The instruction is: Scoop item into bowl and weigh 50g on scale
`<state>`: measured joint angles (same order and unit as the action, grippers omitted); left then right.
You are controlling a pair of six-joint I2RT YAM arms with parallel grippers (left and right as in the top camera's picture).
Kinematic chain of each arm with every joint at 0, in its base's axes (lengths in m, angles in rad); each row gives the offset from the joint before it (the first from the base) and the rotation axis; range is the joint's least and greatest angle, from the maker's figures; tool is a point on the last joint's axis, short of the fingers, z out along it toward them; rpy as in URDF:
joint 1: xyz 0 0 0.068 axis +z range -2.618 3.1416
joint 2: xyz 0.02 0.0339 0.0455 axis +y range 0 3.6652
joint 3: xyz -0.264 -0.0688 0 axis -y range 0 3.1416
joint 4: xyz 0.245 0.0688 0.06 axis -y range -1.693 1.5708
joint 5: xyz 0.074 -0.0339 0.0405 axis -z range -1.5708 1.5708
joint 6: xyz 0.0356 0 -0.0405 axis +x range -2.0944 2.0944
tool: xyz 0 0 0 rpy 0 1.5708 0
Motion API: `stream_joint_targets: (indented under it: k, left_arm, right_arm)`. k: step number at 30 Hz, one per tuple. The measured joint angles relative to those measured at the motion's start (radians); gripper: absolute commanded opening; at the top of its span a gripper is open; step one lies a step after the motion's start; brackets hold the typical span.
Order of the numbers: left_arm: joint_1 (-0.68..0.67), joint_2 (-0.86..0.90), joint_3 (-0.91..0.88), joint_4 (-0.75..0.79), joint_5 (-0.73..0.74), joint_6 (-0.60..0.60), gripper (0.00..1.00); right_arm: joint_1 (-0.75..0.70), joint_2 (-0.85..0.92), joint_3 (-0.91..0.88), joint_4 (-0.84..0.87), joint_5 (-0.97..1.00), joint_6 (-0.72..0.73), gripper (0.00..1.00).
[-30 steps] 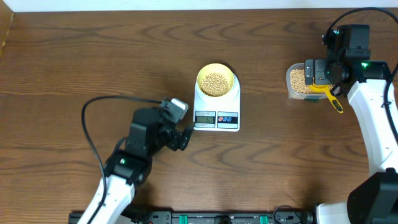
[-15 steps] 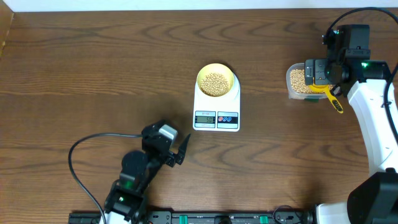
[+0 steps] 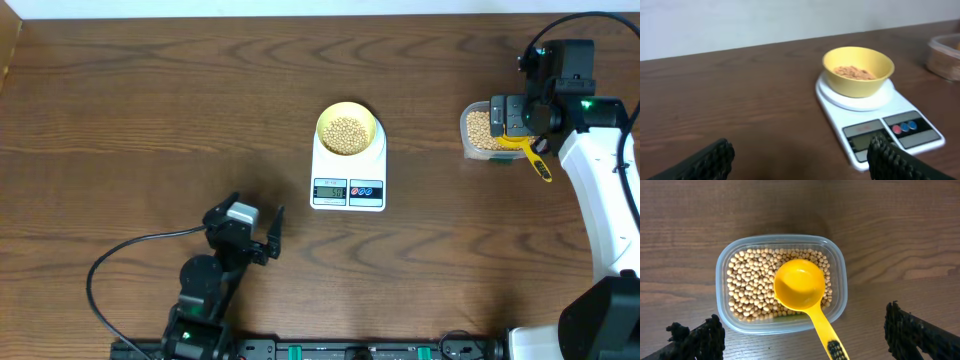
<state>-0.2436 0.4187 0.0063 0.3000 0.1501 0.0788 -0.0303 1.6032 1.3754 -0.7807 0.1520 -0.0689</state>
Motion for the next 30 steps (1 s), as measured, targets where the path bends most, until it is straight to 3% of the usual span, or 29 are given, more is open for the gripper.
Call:
stream_joint_targets:
  k: [9, 16, 30]
  left_arm:
    - [0.122, -0.163, 0.0, -0.15, 0.0, -0.007, 0.87]
    - [0.193, -0.285, 0.0, -0.291, -0.004, -0.08, 0.87]
    - [0.21, -0.408, 0.01, -0.322, -0.052, -0.14, 0.87]
  right_arm:
    - [0.0, 0.0, 0.0, 0.0, -0.001, 0.0, 0.99]
    - [0.0, 0.0, 0.0, 0.0, -0.002, 0.0, 0.99]
    - [0.0, 0.0, 0.0, 0.0, -0.002, 0.0, 0.99]
